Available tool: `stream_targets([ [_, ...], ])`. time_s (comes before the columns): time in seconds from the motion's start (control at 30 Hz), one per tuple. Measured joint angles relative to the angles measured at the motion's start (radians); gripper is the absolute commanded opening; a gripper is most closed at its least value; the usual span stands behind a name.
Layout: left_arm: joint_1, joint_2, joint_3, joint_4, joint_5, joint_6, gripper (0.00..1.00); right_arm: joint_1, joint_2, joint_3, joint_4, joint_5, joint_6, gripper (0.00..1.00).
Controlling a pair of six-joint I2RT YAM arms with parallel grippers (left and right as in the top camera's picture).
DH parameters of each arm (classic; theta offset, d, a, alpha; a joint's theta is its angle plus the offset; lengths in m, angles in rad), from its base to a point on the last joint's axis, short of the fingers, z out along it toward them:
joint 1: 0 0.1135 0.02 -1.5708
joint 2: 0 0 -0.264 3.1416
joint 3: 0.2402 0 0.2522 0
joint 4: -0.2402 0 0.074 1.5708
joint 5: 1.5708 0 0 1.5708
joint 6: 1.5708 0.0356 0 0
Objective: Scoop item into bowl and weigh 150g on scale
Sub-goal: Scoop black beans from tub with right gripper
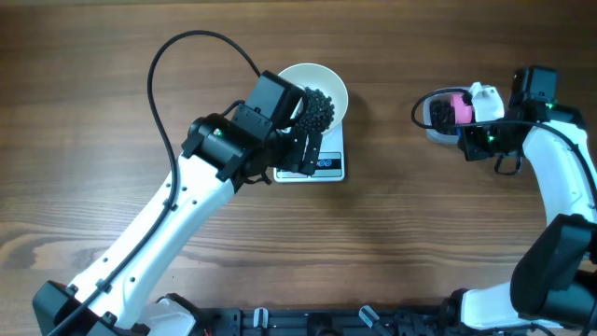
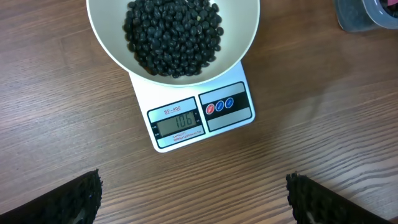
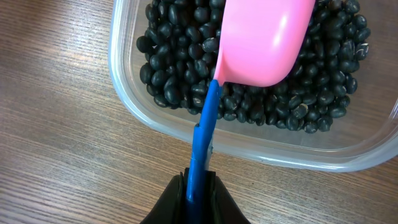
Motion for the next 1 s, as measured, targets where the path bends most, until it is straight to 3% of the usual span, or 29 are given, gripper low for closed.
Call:
stream_targets([
  [1.0,0.000,0.000,0.000,0.000,0.000,0.000,1.00,-0.068,-0.018,0.000,-0.068,-0.166,-0.016,0.04],
])
